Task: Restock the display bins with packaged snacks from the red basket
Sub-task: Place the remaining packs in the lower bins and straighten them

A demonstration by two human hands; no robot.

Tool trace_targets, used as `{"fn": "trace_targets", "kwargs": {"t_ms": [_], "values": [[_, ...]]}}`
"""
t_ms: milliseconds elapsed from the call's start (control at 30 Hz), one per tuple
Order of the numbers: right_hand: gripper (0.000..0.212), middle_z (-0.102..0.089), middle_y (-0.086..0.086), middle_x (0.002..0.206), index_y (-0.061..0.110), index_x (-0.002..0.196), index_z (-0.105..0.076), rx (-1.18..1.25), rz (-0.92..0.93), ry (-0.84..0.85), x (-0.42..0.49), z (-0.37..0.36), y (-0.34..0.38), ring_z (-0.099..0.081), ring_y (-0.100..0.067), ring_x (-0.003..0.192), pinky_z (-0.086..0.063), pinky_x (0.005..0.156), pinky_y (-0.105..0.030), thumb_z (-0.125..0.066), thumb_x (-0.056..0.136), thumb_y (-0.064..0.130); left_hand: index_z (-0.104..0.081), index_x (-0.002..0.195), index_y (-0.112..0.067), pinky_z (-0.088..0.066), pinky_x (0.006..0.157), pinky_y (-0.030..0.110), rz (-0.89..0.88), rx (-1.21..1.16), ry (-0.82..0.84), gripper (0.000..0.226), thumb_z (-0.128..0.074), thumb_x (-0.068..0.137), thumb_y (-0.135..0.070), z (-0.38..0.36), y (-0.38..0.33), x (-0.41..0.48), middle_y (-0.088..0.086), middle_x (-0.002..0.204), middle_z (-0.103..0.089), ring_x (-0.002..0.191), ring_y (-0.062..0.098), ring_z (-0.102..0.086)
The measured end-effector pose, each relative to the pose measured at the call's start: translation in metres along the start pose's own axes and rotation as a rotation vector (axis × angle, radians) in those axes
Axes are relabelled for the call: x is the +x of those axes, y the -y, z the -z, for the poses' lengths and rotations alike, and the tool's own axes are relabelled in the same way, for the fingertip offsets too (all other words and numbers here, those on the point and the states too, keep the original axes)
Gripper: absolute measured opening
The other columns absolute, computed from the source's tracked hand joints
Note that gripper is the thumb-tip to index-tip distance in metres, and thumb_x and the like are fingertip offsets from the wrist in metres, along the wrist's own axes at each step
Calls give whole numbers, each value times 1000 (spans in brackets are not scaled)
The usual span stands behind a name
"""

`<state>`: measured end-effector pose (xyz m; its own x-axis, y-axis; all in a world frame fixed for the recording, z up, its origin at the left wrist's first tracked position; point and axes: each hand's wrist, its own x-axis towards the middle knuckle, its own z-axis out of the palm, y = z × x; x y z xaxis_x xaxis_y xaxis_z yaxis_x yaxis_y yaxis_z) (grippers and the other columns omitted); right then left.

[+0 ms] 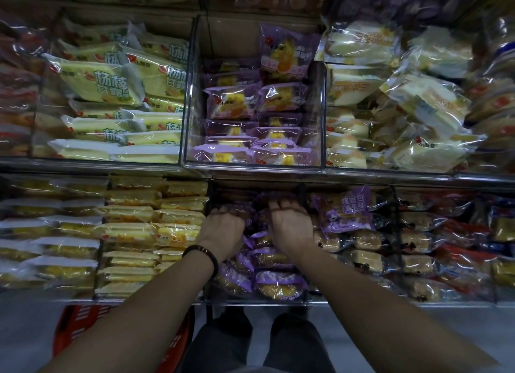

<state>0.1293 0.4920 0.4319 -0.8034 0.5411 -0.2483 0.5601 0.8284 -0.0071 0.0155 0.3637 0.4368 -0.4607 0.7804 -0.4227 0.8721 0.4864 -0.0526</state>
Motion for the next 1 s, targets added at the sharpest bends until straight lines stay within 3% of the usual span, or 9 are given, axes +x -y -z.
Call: {"fn": "trace_targets", "kwargs": {"t_ms": [67, 167, 267, 367, 567, 667, 767, 867, 1000], "values": [[34, -71, -11, 100, 16, 110, -70, 19, 11, 28, -11, -6, 3, -66, -31, 90, -56, 75, -38, -71, 79, 29, -67, 125, -20, -50, 100, 41, -25, -1, 37, 36, -59, 90, -25, -5, -2, 1, 8, 126, -67, 117, 30, -60], [44, -67, -14, 116, 11, 126, -61, 121, 4, 91, -14, -12, 7, -63, -31, 107, -56, 87, -39, -62, 85, 28, -60, 138, -25, -51, 103, 42, -25, -35, 60, 49, -59, 90, -30, -10, -1, 5, 4, 136, -63, 124, 27, -57], [49, -61, -16, 129, 9, 133, -54, 200, -20, 161, -13, -7, 5, -56, -33, 121, -52, 100, -40, -61, 89, 28, -59, 138, -25, -50, 104, 43, -23, -53, 95, 50, -59, 89, -30, -8, 0, 8, 3, 137, -63, 125, 27, -57], [62, -57, -14, 132, 12, 139, -51, 98, 92, 175, -20, 2, -6, -53, -34, 124, -50, 101, -43, -74, 85, 32, -61, 134, -27, -49, 105, 43, -69, -11, 132, 48, -64, 87, -38, -5, 3, 5, 4, 132, -65, 124, 27, -57], [57, -63, -7, 127, 23, 138, -51, -90, 263, 254, -22, 3, -15, -57, -30, 119, -48, 98, -42, -75, 87, 27, -51, 141, -50, -44, 107, 44, -189, 56, 199, 60, -68, 85, -61, -2, 13, -4, 1, 136, -64, 128, 29, -53], [52, -64, -4, 128, 30, 137, -52, -139, 302, 237, -20, 4, -12, -58, -29, 119, -45, 98, -42, -72, 89, 33, -47, 145, -54, -43, 109, 44, -175, 75, 211, 59, -65, 89, -64, 1, 13, -5, -1, 140, -62, 132, 28, -51], [43, -68, -4, 125, 33, 133, -55, -170, 300, 200, -20, 1, -11, -58, -30, 119, -43, 100, -44, -66, 92, 31, -57, 136, -49, -42, 106, 45, -129, 103, 176, 43, -57, 95, -64, 0, 7, -8, -1, 133, -67, 129, 27, -53], [45, -68, -5, 121, 31, 134, -55, -129, 293, 128, -26, 3, -17, -59, -30, 118, -41, 104, -45, -68, 91, 34, -60, 130, -42, -41, 103, 44, -50, 174, 124, 30, -50, 103, -51, -1, -4, -14, 1, 128, -68, 126, 29, -53], [54, -68, -2, 108, 30, 130, -60, -64, 263, -2, -37, 6, -31, -63, -28, 101, -45, 91, -44, -79, 80, 38, -60, 127, -34, -32, 98, 46, 59, 239, 23, 31, -37, 109, -43, -2, -13, -21, 2, 122, -70, 123, 31, -52]]}}
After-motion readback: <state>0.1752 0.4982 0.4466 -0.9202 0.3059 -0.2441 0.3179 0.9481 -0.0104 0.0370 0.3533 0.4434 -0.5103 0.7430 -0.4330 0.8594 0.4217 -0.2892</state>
